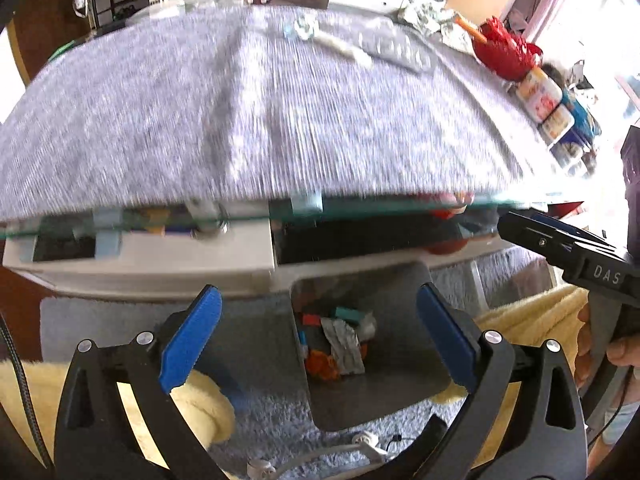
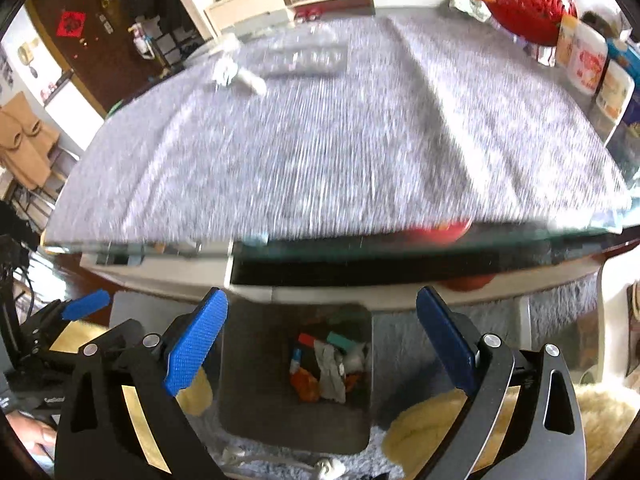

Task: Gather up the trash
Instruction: 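Grasp the blue-white packet with the left tool while the right tool grasps the clear blister pack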

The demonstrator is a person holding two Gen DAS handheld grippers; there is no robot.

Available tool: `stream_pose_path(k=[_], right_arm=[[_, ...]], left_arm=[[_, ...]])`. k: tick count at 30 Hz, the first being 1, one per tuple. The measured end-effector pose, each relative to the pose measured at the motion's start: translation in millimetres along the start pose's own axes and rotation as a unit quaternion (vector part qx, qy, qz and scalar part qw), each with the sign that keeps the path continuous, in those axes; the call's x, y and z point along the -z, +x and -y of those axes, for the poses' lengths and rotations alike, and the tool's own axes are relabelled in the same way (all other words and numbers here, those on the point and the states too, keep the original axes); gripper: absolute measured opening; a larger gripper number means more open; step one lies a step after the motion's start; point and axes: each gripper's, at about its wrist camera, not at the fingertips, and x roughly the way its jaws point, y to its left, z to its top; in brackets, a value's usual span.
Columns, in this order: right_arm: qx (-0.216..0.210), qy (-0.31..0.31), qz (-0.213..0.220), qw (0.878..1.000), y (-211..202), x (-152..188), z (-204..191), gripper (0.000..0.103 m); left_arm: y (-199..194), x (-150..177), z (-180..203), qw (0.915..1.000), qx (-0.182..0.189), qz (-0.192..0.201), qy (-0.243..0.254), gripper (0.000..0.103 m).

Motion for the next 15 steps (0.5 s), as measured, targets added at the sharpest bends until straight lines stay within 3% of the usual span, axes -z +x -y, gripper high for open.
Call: stream_pose_path(k=[15], right_arm=[[0.010,-0.008,0.035,0.999,24,-101,7,0.096]], left_arm=[[15,-106,-12,0.9992,-0.026,0.029,0.000,0.093]])
